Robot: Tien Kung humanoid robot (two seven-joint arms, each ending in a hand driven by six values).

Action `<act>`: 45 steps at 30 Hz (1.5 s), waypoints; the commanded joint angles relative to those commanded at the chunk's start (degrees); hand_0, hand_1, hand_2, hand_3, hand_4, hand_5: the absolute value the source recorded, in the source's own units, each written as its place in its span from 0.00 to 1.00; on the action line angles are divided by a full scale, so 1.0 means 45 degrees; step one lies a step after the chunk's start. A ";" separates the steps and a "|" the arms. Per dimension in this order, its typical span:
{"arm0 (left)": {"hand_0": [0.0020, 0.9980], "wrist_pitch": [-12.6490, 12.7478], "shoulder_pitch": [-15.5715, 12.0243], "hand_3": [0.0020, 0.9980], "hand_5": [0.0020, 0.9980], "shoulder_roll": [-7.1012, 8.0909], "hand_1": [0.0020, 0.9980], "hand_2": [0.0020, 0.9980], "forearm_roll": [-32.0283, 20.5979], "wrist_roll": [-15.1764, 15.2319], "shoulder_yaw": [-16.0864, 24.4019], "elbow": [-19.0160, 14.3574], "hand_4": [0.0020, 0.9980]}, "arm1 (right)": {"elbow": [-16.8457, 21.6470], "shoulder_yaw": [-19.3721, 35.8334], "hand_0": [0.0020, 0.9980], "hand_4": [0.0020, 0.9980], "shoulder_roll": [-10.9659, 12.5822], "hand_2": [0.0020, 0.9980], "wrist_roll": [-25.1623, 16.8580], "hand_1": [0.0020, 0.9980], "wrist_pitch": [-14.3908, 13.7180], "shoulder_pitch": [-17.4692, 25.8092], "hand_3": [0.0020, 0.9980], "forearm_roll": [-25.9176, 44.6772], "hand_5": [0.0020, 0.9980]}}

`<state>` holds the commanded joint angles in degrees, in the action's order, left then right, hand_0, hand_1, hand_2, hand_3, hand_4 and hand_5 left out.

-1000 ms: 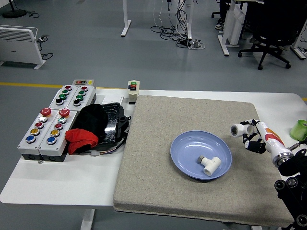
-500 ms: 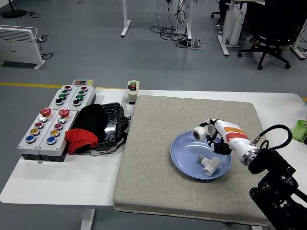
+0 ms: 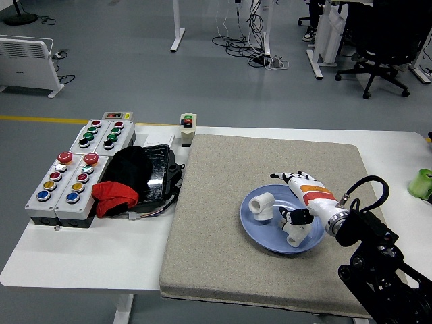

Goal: Pick pipe place plate twice

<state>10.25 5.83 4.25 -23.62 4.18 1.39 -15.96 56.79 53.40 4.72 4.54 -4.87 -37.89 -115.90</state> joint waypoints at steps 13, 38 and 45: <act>0.69 0.0002 0.0001 0.62 1.00 -0.0006 0.67 0.68 0.0015 -0.0005 0.0030 -0.0003 0.26 | 0.1054 0.2595 0.98 0.74 0.0115 1.00 -0.0140 0.91 -0.1469 0.0780 1.00 0.0939 0.29; 0.69 -0.0003 -0.0083 0.61 1.00 -0.0024 0.67 0.68 -0.0107 -0.0020 -0.0268 0.0039 0.25 | 0.3717 1.0358 0.90 0.68 -0.0472 0.98 -0.1232 0.84 -0.2040 0.4031 0.92 1.3054 0.33; 0.69 0.0006 -0.0118 0.61 1.00 -0.0015 0.67 0.68 -0.0068 -0.0053 -0.0309 0.0058 0.25 | 0.3884 1.0660 0.87 0.67 -0.0563 0.94 -0.1099 0.81 -0.1877 0.4593 0.88 1.6093 0.37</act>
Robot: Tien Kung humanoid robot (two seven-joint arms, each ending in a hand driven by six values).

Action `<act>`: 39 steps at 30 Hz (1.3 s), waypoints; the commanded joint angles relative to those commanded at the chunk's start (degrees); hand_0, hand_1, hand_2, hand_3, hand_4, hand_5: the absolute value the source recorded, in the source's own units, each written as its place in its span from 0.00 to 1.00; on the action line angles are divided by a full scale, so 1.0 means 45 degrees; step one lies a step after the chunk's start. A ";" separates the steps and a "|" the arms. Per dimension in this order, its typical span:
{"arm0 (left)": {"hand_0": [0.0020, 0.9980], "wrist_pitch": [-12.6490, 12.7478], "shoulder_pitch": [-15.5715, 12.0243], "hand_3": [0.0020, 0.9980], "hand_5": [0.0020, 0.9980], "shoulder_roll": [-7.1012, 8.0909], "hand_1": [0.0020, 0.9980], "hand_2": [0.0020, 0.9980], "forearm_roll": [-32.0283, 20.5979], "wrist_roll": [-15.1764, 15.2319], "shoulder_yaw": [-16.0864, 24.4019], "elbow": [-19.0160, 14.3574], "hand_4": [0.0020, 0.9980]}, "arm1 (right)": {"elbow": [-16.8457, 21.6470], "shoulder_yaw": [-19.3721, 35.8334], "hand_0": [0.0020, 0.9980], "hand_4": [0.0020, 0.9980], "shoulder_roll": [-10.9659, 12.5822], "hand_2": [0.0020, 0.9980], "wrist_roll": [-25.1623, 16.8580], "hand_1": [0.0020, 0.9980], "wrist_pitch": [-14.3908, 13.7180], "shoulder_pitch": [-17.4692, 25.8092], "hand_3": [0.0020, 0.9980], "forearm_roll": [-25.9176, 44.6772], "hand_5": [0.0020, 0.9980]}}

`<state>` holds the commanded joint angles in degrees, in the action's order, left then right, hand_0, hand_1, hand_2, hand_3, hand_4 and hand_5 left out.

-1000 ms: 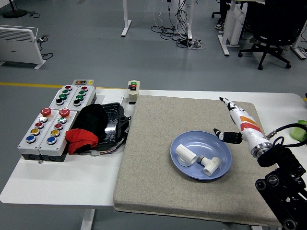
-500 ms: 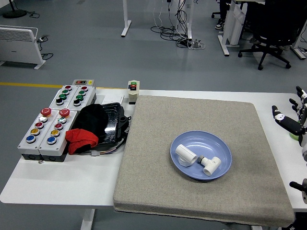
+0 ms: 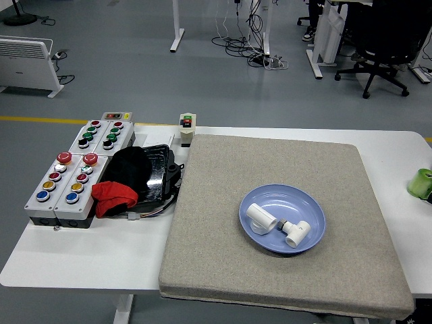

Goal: Pick pipe place plate twice

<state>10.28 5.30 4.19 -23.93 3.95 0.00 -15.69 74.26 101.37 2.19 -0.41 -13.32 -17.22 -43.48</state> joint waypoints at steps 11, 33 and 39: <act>0.69 0.0021 -0.0056 0.61 1.00 -0.0006 0.67 0.68 0.0048 0.0014 0.0000 0.0004 0.24 | 0.0121 -0.0117 0.84 0.64 -0.0001 0.88 -0.0142 0.78 0.0163 0.0340 0.83 0.0710 0.44; 0.69 0.0114 -0.0061 0.62 1.00 0.0053 0.67 0.69 0.0837 -0.0216 0.0496 0.0032 0.25 | 0.0379 -0.0384 0.83 0.62 0.0077 0.89 -0.0159 0.78 0.0172 0.0997 0.84 0.0969 0.51; 0.69 0.0147 -0.0061 0.62 1.00 0.0089 0.67 0.69 0.1249 -0.0333 0.0719 0.0039 0.25 | 0.0369 -0.0337 0.82 0.62 0.0085 0.89 -0.0156 0.77 0.0174 0.1066 0.84 0.1001 0.52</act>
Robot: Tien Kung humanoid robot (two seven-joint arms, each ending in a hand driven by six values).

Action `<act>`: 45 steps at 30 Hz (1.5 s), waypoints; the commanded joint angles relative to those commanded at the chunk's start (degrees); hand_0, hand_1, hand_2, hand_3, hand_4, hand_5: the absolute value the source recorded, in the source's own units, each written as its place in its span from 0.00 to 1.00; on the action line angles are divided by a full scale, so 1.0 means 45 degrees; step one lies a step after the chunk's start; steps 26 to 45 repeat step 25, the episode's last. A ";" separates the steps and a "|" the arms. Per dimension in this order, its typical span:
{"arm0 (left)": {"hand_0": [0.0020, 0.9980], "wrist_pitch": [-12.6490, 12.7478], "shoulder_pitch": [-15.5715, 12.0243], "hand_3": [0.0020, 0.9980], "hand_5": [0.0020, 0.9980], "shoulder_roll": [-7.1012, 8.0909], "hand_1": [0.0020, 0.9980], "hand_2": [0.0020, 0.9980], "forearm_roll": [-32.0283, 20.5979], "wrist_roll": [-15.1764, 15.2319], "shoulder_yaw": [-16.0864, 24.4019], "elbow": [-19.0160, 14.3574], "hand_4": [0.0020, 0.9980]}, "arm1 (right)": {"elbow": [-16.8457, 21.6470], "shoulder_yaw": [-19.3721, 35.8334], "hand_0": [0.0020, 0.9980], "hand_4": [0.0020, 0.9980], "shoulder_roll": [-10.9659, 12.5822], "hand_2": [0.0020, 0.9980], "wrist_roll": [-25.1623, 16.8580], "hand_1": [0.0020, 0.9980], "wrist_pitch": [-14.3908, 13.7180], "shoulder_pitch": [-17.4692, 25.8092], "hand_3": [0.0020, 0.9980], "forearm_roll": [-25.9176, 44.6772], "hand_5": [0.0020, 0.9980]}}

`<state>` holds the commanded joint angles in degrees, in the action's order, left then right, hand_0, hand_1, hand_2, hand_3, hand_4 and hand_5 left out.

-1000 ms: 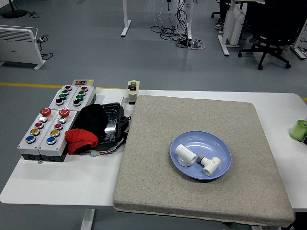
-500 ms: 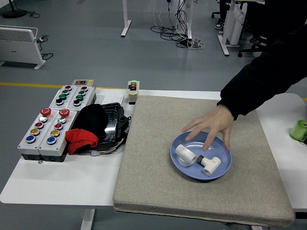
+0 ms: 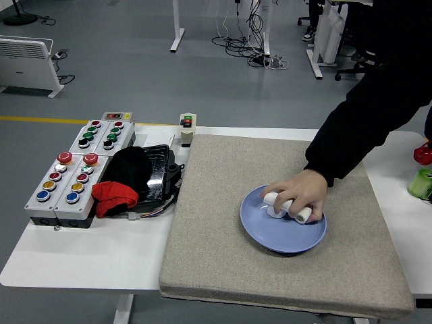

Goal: Pick pipe place plate twice

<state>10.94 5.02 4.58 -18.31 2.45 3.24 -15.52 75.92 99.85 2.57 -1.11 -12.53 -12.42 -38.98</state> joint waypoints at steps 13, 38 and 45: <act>0.69 0.0045 0.0079 0.62 1.00 0.0094 0.67 0.69 0.0777 -0.0207 0.0403 -0.0004 0.25 | 0.0027 0.0186 0.82 0.62 -0.0028 0.89 0.0025 0.77 -0.0037 0.0216 0.84 0.0057 0.55; 0.69 0.0018 0.0143 0.62 1.00 0.0078 0.67 0.69 0.0650 -0.0134 0.0301 0.0004 0.25 | -0.0003 0.0423 0.82 0.62 0.0003 0.89 -0.0024 0.77 -0.0105 0.0218 0.84 -0.0090 0.57; 0.69 0.0018 0.0143 0.62 1.00 0.0078 0.67 0.69 0.0650 -0.0134 0.0301 0.0004 0.25 | -0.0003 0.0423 0.82 0.62 0.0003 0.89 -0.0024 0.77 -0.0105 0.0218 0.84 -0.0090 0.57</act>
